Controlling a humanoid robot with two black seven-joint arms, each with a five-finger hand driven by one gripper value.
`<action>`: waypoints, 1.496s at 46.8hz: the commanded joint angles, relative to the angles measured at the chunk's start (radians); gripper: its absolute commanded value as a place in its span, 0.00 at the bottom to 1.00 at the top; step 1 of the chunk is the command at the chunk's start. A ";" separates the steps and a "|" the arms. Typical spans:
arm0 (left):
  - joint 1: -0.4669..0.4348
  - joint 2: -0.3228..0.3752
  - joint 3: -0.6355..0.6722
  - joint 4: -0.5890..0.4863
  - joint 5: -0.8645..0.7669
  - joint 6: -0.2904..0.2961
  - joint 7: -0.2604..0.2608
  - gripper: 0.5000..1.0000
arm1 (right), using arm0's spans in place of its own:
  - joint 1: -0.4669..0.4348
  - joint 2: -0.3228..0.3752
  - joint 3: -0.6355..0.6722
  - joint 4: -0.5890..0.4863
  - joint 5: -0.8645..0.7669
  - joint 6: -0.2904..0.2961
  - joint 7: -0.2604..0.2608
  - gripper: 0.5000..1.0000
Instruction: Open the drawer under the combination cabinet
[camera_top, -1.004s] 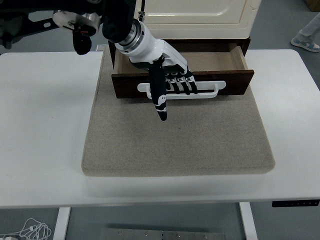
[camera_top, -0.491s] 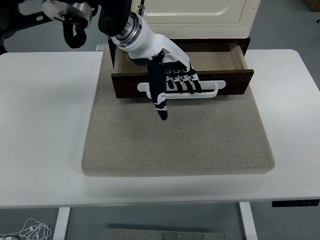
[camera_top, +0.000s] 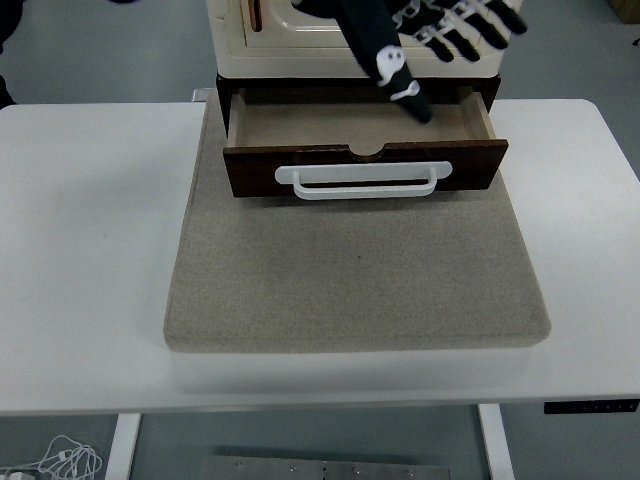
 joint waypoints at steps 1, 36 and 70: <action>0.032 0.002 -0.104 0.048 0.006 0.000 0.000 1.00 | 0.000 0.000 0.000 0.000 0.000 0.000 0.000 0.85; 0.069 0.075 -0.423 0.576 -0.012 0.145 -0.399 1.00 | 0.000 0.000 0.000 0.000 0.000 0.000 0.000 0.85; 0.247 0.022 -0.415 0.896 -0.191 0.418 -0.302 1.00 | 0.000 0.000 -0.003 0.000 0.000 0.000 0.000 0.85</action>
